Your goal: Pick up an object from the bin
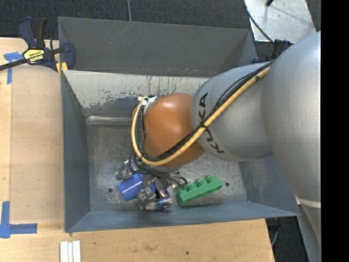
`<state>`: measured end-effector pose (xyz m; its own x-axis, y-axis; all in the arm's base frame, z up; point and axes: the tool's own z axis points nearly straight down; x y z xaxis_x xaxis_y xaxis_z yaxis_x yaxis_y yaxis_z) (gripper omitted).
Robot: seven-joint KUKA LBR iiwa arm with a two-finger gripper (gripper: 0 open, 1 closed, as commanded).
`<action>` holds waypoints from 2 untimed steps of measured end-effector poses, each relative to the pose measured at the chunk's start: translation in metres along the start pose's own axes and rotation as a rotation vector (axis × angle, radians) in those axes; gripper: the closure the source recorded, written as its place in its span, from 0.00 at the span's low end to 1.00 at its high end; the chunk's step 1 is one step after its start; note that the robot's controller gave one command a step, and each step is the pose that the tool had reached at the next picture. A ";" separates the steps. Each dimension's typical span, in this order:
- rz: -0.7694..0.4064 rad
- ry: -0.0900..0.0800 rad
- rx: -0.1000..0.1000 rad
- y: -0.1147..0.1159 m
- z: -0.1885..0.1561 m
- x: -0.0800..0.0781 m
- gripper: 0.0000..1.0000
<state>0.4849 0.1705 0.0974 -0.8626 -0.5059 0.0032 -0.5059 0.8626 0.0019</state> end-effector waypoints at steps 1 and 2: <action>0.000 -0.007 0.002 0.000 -0.014 -0.003 1.00; 0.001 -0.008 0.002 0.000 -0.024 -0.003 1.00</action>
Offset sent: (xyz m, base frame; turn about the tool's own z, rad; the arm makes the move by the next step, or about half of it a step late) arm 0.0001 0.0000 0.0024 0.0000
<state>0.4875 0.1714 0.1210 -0.8630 -0.5053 -0.0046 -0.5053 0.8630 -0.0004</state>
